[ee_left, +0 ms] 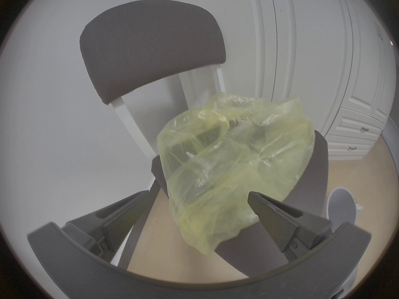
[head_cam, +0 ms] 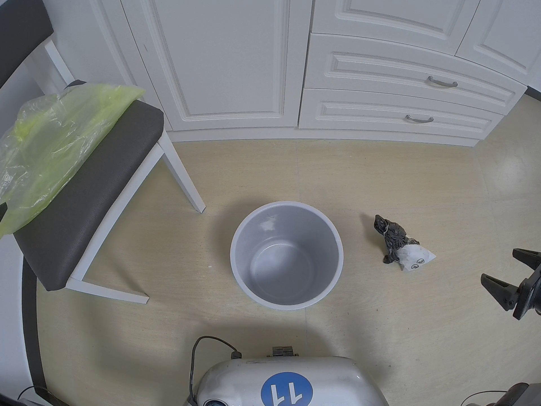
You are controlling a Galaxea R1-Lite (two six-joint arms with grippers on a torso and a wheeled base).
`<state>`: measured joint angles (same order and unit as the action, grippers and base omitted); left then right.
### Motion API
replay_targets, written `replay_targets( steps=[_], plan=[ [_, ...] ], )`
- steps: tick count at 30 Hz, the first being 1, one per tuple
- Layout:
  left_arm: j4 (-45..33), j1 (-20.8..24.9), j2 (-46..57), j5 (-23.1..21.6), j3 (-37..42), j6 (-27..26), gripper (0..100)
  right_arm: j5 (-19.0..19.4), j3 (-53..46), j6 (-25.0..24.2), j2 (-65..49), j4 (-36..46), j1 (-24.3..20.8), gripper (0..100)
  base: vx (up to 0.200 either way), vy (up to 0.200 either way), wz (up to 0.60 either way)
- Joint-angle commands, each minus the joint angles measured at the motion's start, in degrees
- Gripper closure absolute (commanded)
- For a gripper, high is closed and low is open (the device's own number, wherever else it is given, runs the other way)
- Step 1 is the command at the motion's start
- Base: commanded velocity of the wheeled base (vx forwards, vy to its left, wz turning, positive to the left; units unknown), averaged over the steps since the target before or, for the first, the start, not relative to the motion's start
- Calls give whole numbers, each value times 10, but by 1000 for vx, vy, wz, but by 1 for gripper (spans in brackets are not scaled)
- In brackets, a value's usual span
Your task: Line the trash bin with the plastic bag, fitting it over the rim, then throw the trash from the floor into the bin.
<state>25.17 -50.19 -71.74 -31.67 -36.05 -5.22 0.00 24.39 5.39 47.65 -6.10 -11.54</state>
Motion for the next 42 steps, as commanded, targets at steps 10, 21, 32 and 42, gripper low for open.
replay_targets(
  steps=[10, 21, 32, 42],
  plan=[
    [-75, -1, -16, -3, -28, -35, 0, 1, -4, 4, 8, -1, -1, 0, 0, 0, 0],
    [-74, 0, -84, 3, -39, -52, 0, 1, -6, 4, 14, 0, -5, 0, 0, 0, 0],
    [-20, 6, -121, 16, -53, -5, 0, 1, -6, 5, 15, -1, -5, 0, 0, 0, 0],
    [49, 5, -51, 14, -62, 140, 0, 0, -8, 9, 12, -1, -11, 0, 0, 0, 0]
  ],
)
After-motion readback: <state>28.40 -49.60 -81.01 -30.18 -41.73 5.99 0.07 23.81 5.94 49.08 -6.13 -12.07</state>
